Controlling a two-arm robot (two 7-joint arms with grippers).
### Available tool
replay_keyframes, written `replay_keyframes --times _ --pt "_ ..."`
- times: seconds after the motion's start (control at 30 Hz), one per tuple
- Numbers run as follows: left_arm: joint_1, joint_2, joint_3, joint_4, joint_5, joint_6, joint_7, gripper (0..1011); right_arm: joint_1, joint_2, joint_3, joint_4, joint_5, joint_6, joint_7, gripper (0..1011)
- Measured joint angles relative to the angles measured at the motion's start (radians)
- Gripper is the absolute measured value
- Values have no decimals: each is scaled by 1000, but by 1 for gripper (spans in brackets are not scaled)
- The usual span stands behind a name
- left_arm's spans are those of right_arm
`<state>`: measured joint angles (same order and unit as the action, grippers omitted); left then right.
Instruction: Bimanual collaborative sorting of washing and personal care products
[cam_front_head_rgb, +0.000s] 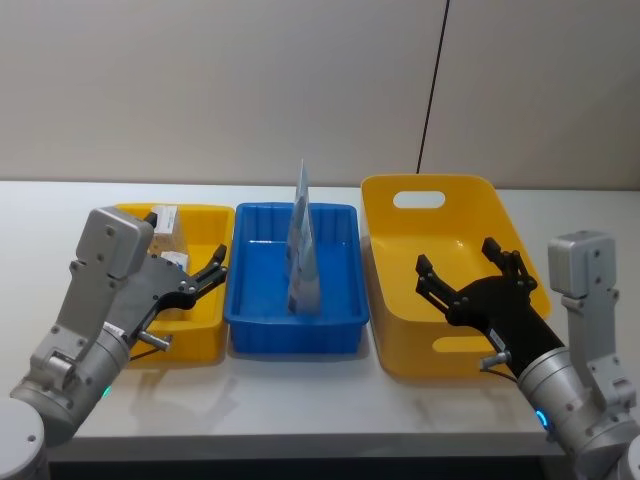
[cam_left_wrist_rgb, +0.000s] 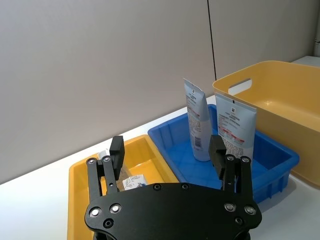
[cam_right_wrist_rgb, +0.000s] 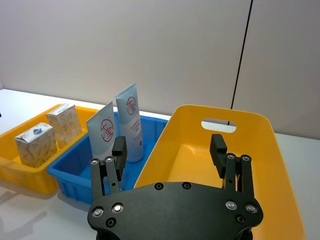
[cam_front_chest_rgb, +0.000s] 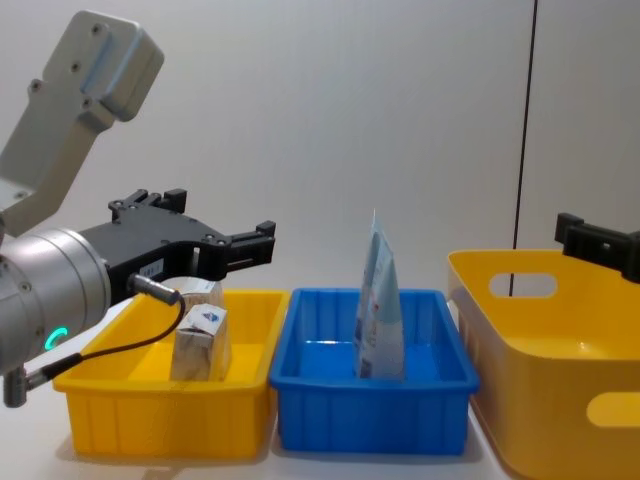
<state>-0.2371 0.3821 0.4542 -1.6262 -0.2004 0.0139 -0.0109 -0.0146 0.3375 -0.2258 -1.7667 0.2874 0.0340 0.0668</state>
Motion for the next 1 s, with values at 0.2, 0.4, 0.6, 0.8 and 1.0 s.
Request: replay_keyframes --times 0.2,0.4,0.6,0.8,1.0 --pt "0 -1 -1 2 0 0 -1 1001 0 0 0 0 0 0 0 1002" --pt "-5 -8 -6 13 -7 16 -5 1002 0 0 0 0 0 0 0 1002" --pt "-17 -16 -12 32 -15 71 -6 1001 0 0 0 0 0 0 0 1002" --pt "-33 -16 -11 44 -10 136 -5 1001 0 0 0 0 0 0 0 1002" --pt "-56 -14 -3 61 9 215 -3 1001 0 0 0 0 0 0 0 1002"
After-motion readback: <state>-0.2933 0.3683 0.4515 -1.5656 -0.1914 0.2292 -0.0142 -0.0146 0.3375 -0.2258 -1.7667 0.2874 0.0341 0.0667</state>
